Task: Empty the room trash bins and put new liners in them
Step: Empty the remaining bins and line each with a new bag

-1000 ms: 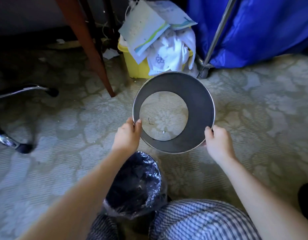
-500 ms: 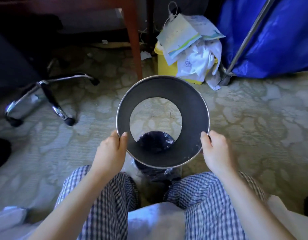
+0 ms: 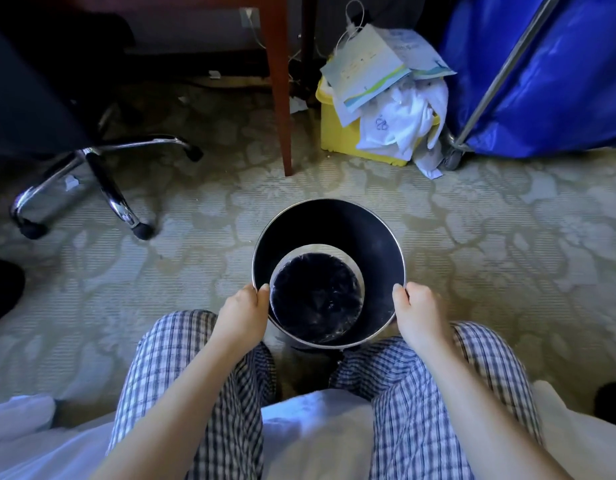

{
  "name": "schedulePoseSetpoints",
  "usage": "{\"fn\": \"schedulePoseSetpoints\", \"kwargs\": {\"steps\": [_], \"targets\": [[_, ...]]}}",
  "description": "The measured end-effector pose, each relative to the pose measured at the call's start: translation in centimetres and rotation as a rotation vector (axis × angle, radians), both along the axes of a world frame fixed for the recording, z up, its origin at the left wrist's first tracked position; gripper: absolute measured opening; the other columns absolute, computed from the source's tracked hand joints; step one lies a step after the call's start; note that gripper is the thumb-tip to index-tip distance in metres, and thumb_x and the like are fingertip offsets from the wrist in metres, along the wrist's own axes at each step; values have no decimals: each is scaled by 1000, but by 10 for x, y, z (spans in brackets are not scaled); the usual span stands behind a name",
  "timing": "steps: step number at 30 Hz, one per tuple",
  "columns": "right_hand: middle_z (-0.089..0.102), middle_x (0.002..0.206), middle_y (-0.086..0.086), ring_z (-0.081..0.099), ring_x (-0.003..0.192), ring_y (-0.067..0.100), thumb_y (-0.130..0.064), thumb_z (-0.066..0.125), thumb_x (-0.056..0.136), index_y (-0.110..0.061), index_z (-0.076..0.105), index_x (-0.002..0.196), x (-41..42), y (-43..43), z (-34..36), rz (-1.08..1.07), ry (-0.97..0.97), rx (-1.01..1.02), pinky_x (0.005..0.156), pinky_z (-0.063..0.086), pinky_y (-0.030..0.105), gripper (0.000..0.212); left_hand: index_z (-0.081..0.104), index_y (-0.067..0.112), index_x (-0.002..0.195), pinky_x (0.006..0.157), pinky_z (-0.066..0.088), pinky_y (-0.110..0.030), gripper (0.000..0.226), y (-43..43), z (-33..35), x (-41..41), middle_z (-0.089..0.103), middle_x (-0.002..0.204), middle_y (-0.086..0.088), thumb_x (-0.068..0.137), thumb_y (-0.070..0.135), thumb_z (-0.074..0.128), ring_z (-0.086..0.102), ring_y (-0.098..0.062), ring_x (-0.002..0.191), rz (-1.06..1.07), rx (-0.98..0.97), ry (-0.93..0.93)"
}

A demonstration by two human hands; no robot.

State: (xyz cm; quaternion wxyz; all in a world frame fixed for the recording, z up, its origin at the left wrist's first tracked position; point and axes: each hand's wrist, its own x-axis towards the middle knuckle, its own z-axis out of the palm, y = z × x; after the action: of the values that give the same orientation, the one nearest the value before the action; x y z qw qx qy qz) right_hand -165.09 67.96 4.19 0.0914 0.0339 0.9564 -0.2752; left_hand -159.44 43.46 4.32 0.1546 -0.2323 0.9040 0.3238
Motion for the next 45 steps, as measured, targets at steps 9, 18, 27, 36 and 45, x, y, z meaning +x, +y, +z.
{"fn": "schedulePoseSetpoints", "kwargs": {"steps": [9, 18, 27, 36, 45], "targets": [[60, 66, 17, 62, 68, 35, -23, 39, 97, -12, 35, 54, -16, -10, -20, -46, -101, -28, 62, 45, 38, 45, 49, 2, 94, 70, 37, -34, 40, -10, -20, -21, 58, 96, -18, 103, 32, 25, 50, -30, 82, -37, 39, -114], [63, 71, 18, 65, 69, 37, -24, 37, 98, -13, 37, 56, -19, -11, -25, -70, -155, -7, 65, 50, 39, 43, 53, -5, 106, 74, 38, -35, 46, -6, -25, -25, 60, 107, -24, 103, 32, 27, 55, -35, 94, 18, 106, -146], [52, 69, 8, 48, 66, 26, -24, 35, 102, -11, 38, 60, -33, -18, -50, -49, -276, 87, 52, 31, 30, 44, 51, -8, 114, 74, 38, -34, 46, -5, -57, -42, 56, 115, -25, 104, 28, 24, 54, -37, 102, 55, 80, -260], [62, 95, 20, 57, 94, 38, -22, 32, 102, 3, 61, 93, -51, -29, -82, -38, -292, 192, 69, 39, 34, 40, 53, -7, 112, 79, 41, -35, 47, -11, -92, -53, 59, 113, -25, 103, 32, 28, 56, -37, 103, 102, 62, -283], [64, 101, 17, 60, 94, 35, -26, 31, 103, 1, 61, 99, -50, -31, -98, -17, -336, 269, 69, 39, 33, 41, 50, -5, 117, 73, 37, -31, 46, -9, -109, -52, 58, 116, -23, 104, 32, 27, 55, -35, 105, 81, 26, -357]]}}
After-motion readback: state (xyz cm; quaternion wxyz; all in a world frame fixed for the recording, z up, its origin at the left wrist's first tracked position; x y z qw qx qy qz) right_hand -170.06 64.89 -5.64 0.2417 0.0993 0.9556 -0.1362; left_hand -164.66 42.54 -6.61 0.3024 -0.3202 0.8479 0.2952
